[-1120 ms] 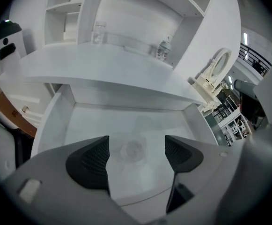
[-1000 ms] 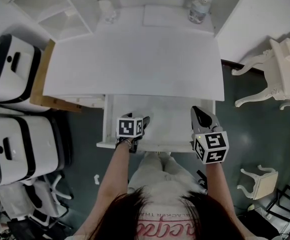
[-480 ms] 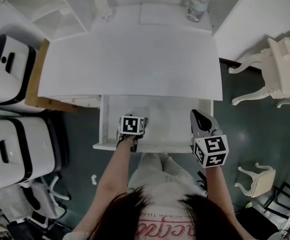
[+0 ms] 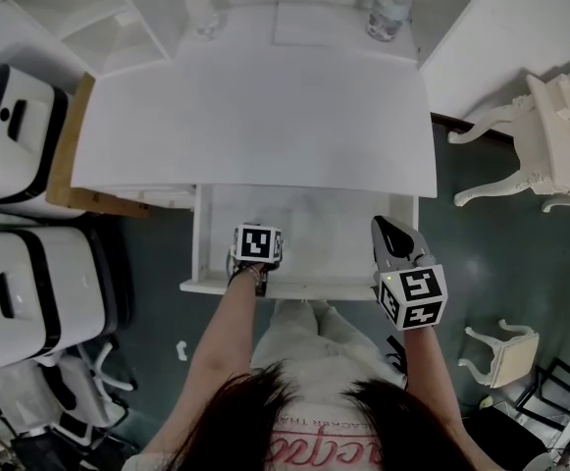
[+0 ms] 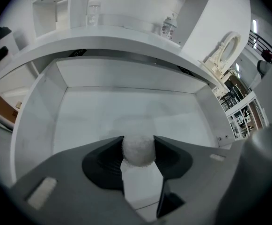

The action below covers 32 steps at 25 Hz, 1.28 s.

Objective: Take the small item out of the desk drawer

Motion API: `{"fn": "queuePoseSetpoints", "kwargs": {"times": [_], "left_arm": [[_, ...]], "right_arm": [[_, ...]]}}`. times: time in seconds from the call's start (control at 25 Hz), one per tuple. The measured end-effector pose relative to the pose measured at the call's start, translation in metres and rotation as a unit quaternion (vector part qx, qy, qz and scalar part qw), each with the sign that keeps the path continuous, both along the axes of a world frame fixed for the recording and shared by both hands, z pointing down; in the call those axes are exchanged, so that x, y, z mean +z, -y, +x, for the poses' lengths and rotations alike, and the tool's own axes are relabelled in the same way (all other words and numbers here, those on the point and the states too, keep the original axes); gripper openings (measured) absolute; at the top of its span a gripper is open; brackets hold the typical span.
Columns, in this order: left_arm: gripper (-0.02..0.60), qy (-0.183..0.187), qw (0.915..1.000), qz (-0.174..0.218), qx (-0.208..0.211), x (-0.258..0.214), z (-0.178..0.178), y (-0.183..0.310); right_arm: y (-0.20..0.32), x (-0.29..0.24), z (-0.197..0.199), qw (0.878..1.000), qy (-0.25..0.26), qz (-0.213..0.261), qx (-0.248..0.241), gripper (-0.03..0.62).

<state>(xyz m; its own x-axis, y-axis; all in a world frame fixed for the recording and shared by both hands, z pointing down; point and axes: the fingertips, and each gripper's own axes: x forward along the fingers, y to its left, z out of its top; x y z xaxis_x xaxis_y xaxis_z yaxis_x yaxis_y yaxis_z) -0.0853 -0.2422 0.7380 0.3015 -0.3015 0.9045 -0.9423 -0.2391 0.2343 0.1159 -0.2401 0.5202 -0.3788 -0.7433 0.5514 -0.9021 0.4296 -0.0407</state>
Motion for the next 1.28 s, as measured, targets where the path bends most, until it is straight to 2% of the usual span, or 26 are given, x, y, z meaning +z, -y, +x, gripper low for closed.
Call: {"fn": "queuePoseSetpoints", "kwargs": {"times": [0.64,1.28], "left_arm": [[0.195,-0.002,0.9998,0.022,0.000,-0.021,-0.007,0.004],[0.195,-0.005,0.9982,0.059,-0.009,-0.064,-0.015,0.020]], "right_arm": [[0.004,-0.014,-0.008,1.000,0.006,0.022,-0.010,0.002],[0.013,-0.041,-0.007,0.998,0.021,0.059,-0.002,0.002]]}}
